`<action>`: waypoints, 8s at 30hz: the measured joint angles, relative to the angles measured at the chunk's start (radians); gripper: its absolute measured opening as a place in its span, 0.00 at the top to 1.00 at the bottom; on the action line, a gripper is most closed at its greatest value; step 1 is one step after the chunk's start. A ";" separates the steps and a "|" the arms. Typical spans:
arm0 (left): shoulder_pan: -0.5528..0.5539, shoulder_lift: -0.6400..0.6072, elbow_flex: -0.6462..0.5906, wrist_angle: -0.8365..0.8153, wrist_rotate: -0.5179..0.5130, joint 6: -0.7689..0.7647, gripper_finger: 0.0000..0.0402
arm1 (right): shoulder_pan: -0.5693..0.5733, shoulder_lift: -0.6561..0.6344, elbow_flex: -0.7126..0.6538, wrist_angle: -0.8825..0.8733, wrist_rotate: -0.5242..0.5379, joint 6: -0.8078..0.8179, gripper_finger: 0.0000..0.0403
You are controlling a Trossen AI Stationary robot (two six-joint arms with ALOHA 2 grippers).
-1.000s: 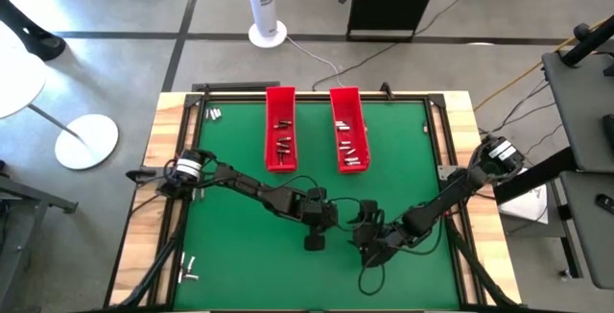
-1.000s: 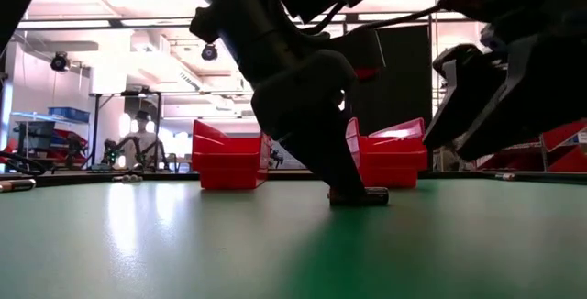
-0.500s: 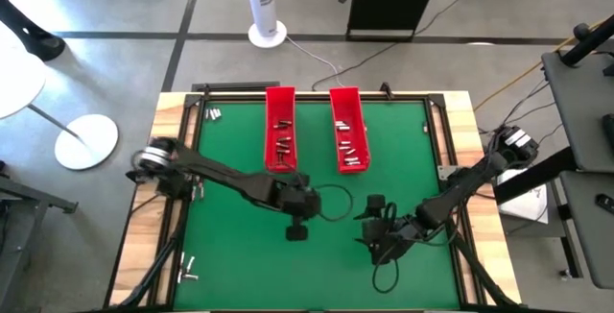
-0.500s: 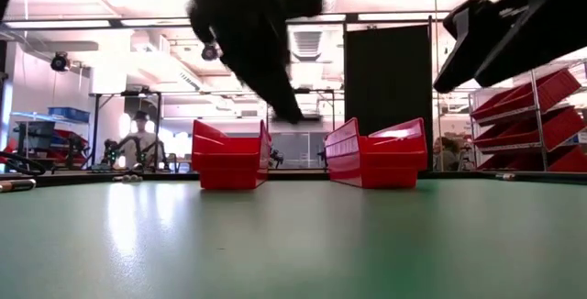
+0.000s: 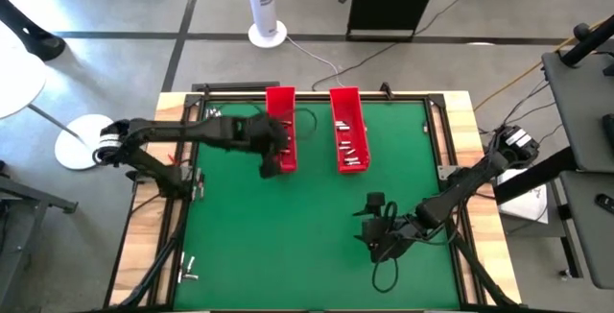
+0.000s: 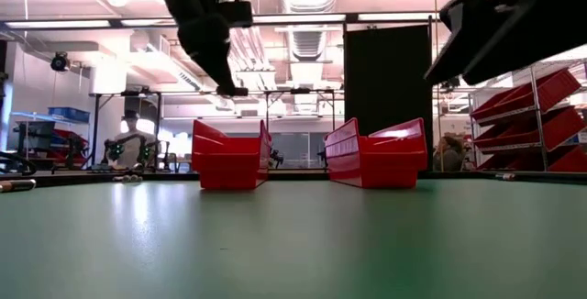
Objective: Sort batteries
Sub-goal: Put the brown battery into the left red bin
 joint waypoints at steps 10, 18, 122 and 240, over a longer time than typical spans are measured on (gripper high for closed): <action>0.252 0.065 0.007 0.058 0.128 0.209 0.94 | -0.150 -0.040 0.018 -0.006 -0.009 -0.120 0.22; 0.333 0.193 0.148 0.006 0.156 0.328 0.94 | -0.289 -0.126 0.032 -0.010 -0.090 -0.227 0.18; -0.138 -0.558 -0.791 1.349 0.305 0.022 0.73 | -0.919 -0.404 0.060 -0.160 0.098 0.088 0.21; -0.169 -0.604 -0.791 1.299 0.292 -0.187 0.73 | -0.503 -0.436 -0.140 -0.554 0.384 0.738 0.90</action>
